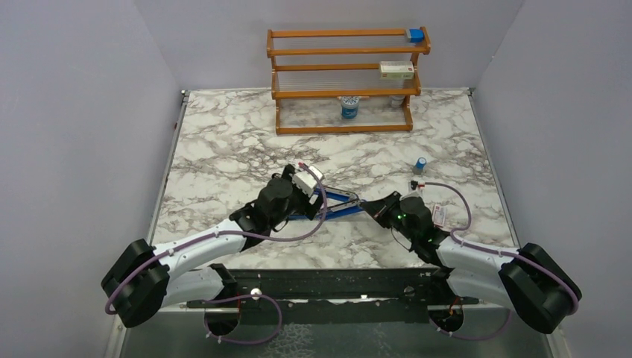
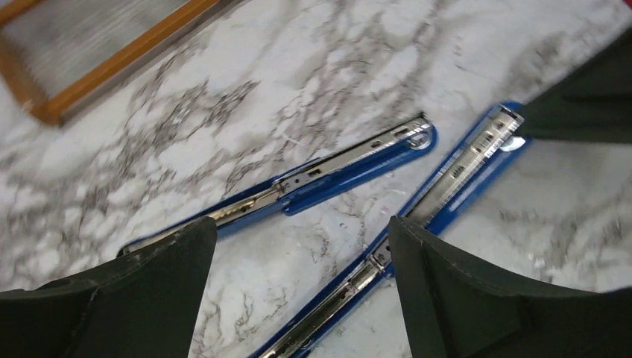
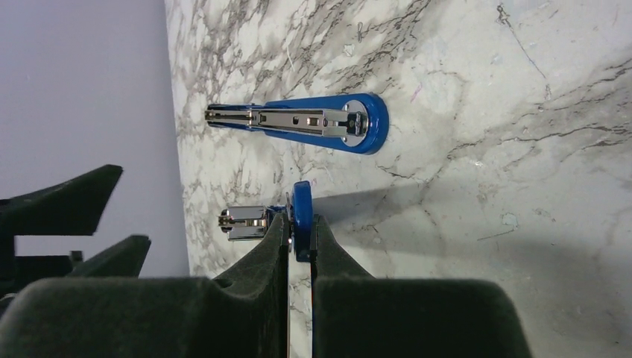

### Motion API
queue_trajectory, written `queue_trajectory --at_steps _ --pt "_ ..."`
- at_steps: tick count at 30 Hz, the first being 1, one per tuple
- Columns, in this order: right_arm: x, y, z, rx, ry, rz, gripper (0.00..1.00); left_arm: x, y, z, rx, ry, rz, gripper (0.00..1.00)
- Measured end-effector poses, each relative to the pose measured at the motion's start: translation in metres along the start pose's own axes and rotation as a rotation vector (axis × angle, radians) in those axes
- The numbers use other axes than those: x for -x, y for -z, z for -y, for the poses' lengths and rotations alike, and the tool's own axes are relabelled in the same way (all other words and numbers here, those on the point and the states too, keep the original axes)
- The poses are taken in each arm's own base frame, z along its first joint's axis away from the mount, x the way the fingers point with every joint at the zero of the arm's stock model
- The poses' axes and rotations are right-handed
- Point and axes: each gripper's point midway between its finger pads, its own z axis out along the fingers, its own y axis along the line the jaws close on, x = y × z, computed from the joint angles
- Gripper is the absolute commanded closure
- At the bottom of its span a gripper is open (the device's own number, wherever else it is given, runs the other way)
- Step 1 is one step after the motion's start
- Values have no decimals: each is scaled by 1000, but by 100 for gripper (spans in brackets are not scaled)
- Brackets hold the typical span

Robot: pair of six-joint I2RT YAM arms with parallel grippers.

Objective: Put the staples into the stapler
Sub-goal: Open the stapler.

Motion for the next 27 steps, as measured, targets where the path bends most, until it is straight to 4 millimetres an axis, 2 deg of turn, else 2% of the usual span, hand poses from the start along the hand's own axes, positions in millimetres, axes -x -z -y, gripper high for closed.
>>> queue_trajectory --at_steps 3,6,10,15,20,27 --pt "-1 0 -2 11 25 -8 99 12 7 30 -233 -232 14 24" --pt "-2 -1 -4 22 48 -14 99 24 15 51 -399 -409 55 31" --pt "-3 -2 -7 35 75 -23 99 23 20 60 -546 -550 62 34" --pt "-4 -3 -12 51 109 -36 99 -8 13 59 -700 -581 -27 34" --pt "-4 -4 -14 58 129 -41 99 -40 8 68 -801 -565 -98 36" --pt "-4 -5 -16 70 152 -42 99 -59 -7 65 -822 -516 -133 38"
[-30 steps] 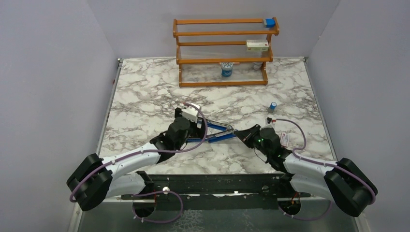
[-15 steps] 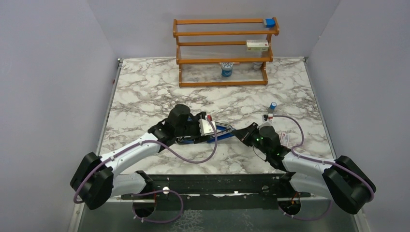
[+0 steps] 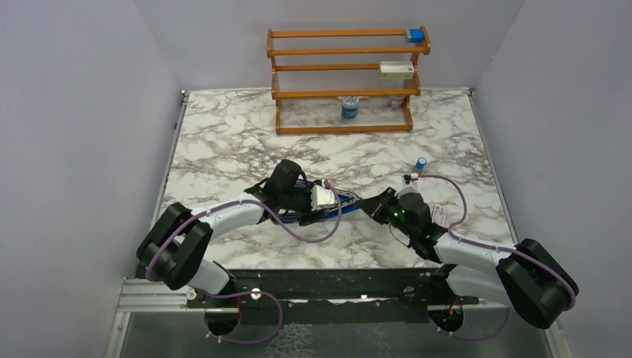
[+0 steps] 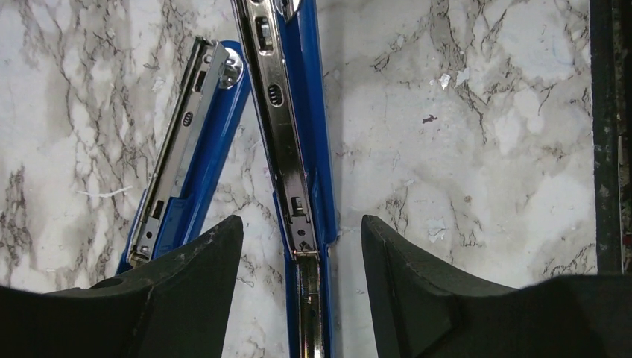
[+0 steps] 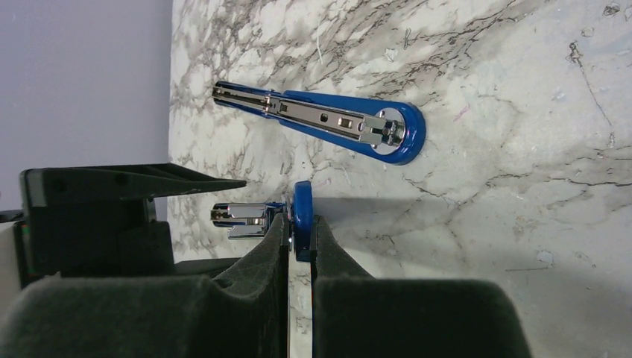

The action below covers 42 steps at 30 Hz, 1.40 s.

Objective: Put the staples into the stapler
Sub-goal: Open the stapler, then place the stapler at the center of the board.

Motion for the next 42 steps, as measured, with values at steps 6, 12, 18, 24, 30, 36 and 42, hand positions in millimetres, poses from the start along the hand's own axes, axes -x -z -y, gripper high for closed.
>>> queue_trajectory --at_steps 6,12,18,24,30,36,42 --pt "1 -1 -2 5 13 -1 99 -20 -10 -1 -24 48 -27 39" --pt "1 -1 -3 6 22 -3 99 -16 -12 -9 -35 55 -9 52" --pt "1 -1 -3 8 25 -3 99 -10 -22 -12 -88 65 7 54" --pt "1 -1 -3 7 25 -4 99 -15 -26 -6 -138 91 -3 66" --pt "1 -1 -3 7 25 -5 99 -17 -24 -2 -160 107 -22 85" --pt "0 0 -2 2 27 -12 78 -18 -22 -3 -163 114 -34 100" --pt "-2 13 14 -77 58 -12 65 -22 -21 1 -183 82 -50 100"
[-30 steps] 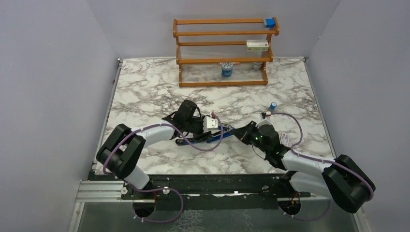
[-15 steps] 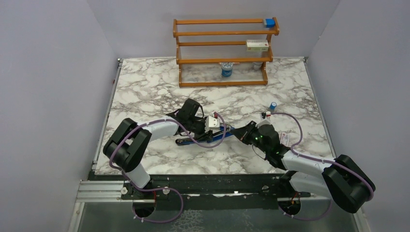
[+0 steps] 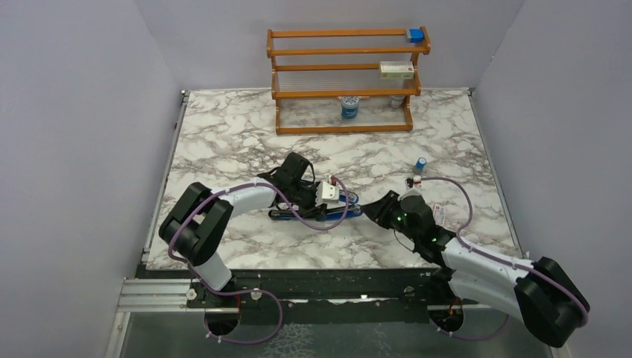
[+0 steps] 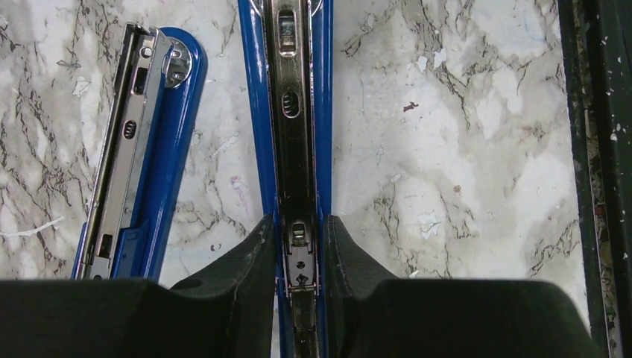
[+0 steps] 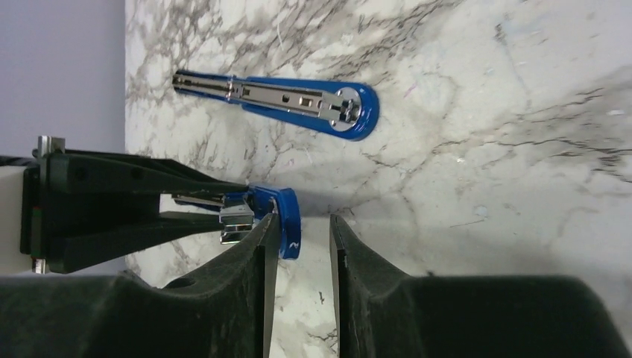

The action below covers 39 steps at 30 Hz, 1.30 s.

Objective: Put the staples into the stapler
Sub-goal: Place the stapler at the center of the board.

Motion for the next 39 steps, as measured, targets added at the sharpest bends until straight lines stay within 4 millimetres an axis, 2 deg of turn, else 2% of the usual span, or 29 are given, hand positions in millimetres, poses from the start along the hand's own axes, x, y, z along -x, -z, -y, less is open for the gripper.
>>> queue_trajectory --at_steps 8,14,17,20,28,32,39 --pt "27 26 2 -34 2 121 64 -6 6 1 7 -45 -44 100" --pt "27 30 14 -81 31 124 64 -15 15 -11 36 -96 -151 100" --pt "24 29 18 -97 39 112 64 -17 17 -24 50 -114 -205 94" --pt "21 28 22 -112 44 101 64 -19 18 -33 64 -134 -240 83" --pt "16 25 28 -135 56 81 64 -23 15 -36 62 -168 -277 56" --pt "11 23 32 -148 60 61 64 -30 13 -32 45 -158 -297 47" --pt "6 18 29 -125 95 32 63 -32 12 -29 36 -152 -302 45"
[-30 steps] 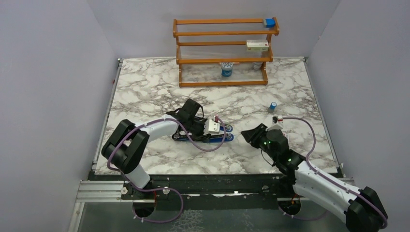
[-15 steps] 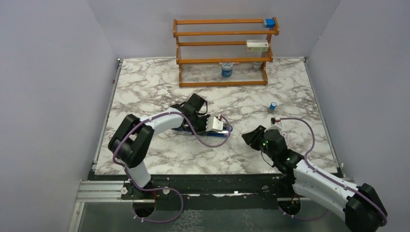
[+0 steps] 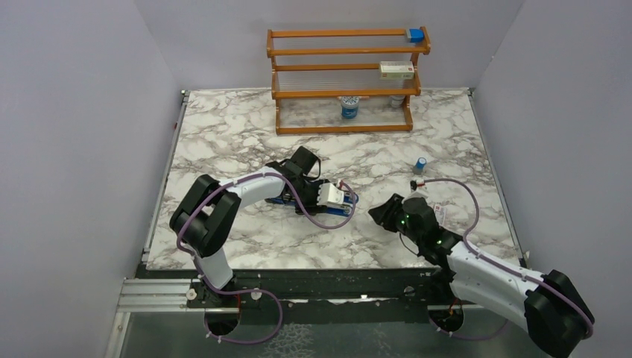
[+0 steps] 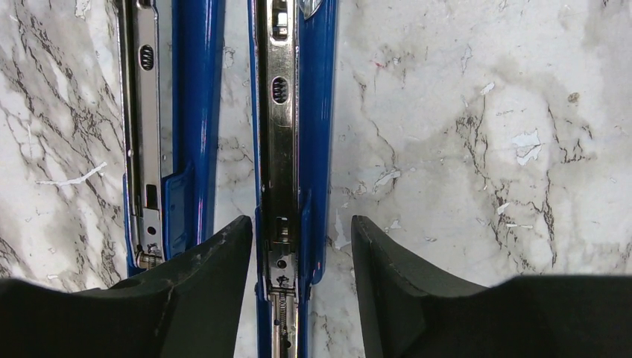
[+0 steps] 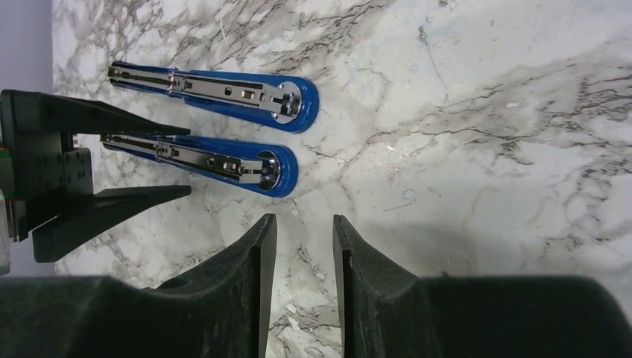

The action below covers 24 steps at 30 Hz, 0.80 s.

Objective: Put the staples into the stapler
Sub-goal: Place the stapler at the center of the board.

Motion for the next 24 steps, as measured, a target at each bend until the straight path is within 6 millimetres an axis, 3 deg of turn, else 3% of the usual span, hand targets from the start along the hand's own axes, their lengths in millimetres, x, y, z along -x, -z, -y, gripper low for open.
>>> queue_trajectory --at_steps 8,10,11,14,20,24 --pt "-6 -10 -21 82 66 -61 61 -1 0 4 -6 2 1 45" --pt "-8 -12 -25 97 75 -75 61 -1 2 7 -4 1 3 31" --pt "-9 -13 -26 102 79 -82 61 0 3 8 -1 0 4 14" --pt "-11 -15 -29 117 91 -95 61 4 10 10 19 -2 19 7" --pt "0 -16 -41 147 135 -70 61 30 44 -11 175 -20 121 3" --pt "12 -18 -53 163 177 -40 61 44 81 -28 363 26 246 1"
